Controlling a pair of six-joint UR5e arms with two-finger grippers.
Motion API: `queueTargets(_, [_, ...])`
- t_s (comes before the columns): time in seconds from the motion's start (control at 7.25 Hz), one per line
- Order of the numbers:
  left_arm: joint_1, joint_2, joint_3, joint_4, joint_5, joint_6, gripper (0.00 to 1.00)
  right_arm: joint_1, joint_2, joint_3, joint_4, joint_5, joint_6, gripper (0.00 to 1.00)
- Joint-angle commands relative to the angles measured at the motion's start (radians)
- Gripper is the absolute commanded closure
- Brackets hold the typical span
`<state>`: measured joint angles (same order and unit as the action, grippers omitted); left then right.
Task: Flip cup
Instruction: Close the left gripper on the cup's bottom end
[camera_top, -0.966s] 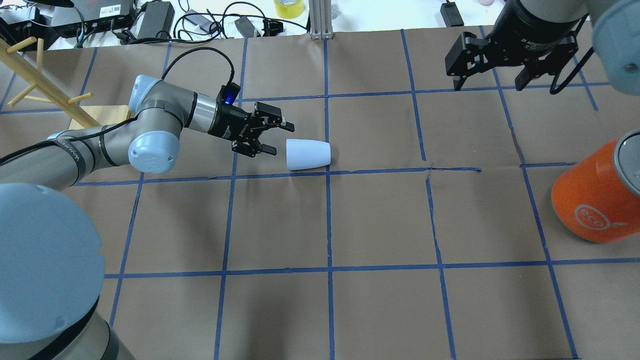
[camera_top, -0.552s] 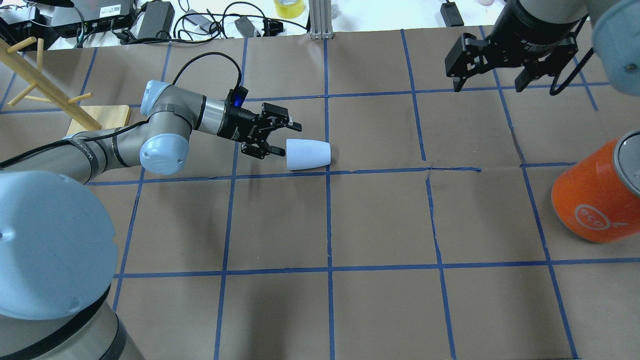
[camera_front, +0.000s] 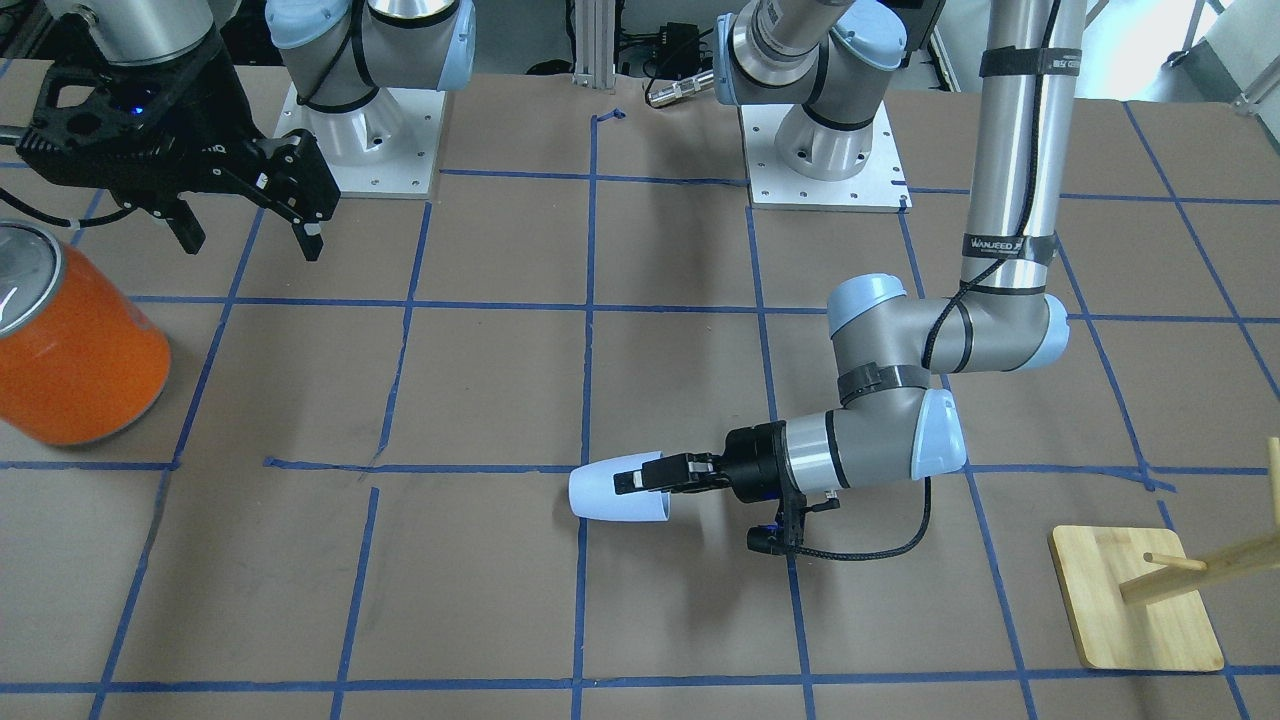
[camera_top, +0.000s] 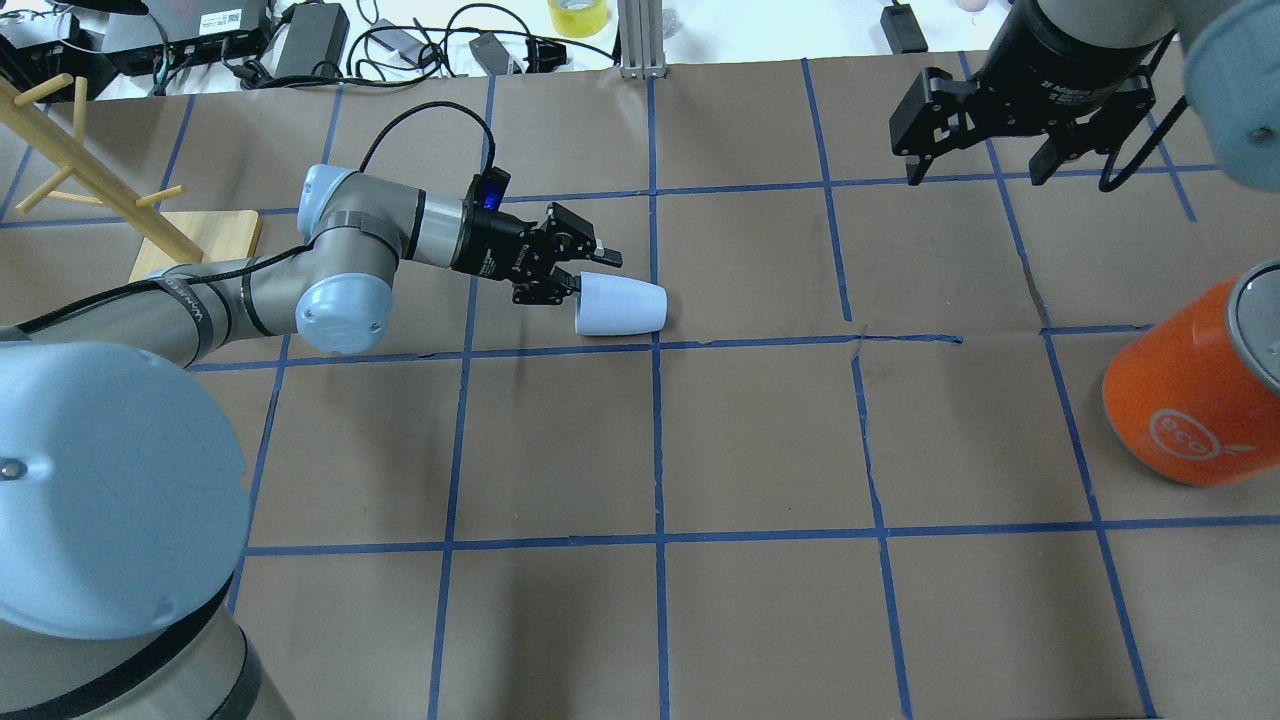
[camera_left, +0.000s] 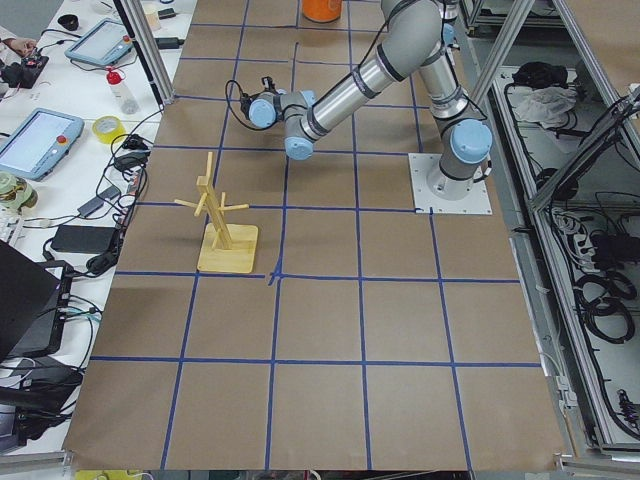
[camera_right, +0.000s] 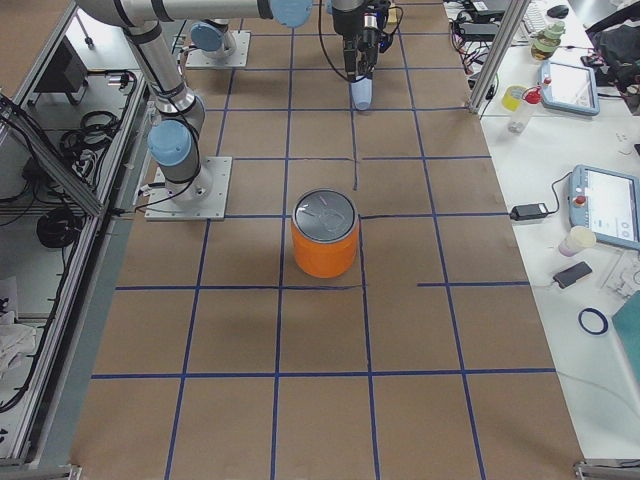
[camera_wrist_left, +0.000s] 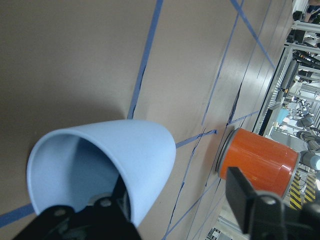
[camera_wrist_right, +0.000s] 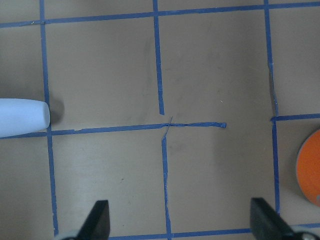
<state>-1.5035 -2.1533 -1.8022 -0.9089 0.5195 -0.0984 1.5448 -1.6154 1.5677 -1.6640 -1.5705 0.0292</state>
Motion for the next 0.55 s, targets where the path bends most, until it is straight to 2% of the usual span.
queueTargets(0.0, [-0.012,0.003,0.001,0.007,-0.003,-0.006,0.81,0.000,0.000,0.000,0.001,0.000,0.002,0.00])
queueTargets(0.28, [-0.012,0.016,0.000,0.007,0.011,-0.050,1.00,0.000,0.000,0.000,0.001,0.000,0.000,0.00])
queueTargets(0.41, [-0.012,0.027,0.001,0.007,0.011,-0.070,1.00,0.000,0.000,0.000,0.003,0.000,0.002,0.00])
